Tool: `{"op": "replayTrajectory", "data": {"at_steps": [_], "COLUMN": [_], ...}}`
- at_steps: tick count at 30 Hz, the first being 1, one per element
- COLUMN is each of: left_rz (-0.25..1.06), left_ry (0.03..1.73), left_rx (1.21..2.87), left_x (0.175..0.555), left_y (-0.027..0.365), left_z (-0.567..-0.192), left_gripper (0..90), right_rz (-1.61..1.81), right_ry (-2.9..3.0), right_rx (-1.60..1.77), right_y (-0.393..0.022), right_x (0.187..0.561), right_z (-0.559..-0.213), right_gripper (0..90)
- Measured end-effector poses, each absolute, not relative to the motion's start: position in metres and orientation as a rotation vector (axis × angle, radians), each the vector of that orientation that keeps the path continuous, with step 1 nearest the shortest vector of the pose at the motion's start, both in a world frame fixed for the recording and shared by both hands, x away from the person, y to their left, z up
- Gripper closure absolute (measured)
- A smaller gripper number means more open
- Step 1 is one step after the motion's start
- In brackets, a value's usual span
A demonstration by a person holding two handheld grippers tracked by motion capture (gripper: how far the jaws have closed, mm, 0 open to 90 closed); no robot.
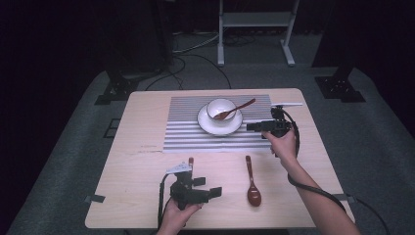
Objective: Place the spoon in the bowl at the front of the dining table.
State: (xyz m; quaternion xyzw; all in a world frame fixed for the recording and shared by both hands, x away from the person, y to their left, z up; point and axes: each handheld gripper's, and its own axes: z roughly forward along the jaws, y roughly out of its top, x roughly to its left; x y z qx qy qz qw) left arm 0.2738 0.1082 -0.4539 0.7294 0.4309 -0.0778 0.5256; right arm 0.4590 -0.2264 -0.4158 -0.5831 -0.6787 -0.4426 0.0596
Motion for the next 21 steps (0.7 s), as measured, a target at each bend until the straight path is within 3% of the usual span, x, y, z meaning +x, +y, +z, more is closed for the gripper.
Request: {"op": "replayTrajectory", "data": {"at_steps": [21], "left_rz": [-0.182], "left_ry": [1.031], "left_rx": [1.75], "left_x": [0.274], "left_y": [0.106], "left_z": [-0.455], "left_gripper": [5.0], "right_rz": [-1.308], "right_ry": [-2.059], "right_rx": [-1.735], "right_y": [-0.233], "right_x": [0.441], "right_z": [-0.436], "right_gripper": [43.5]}}
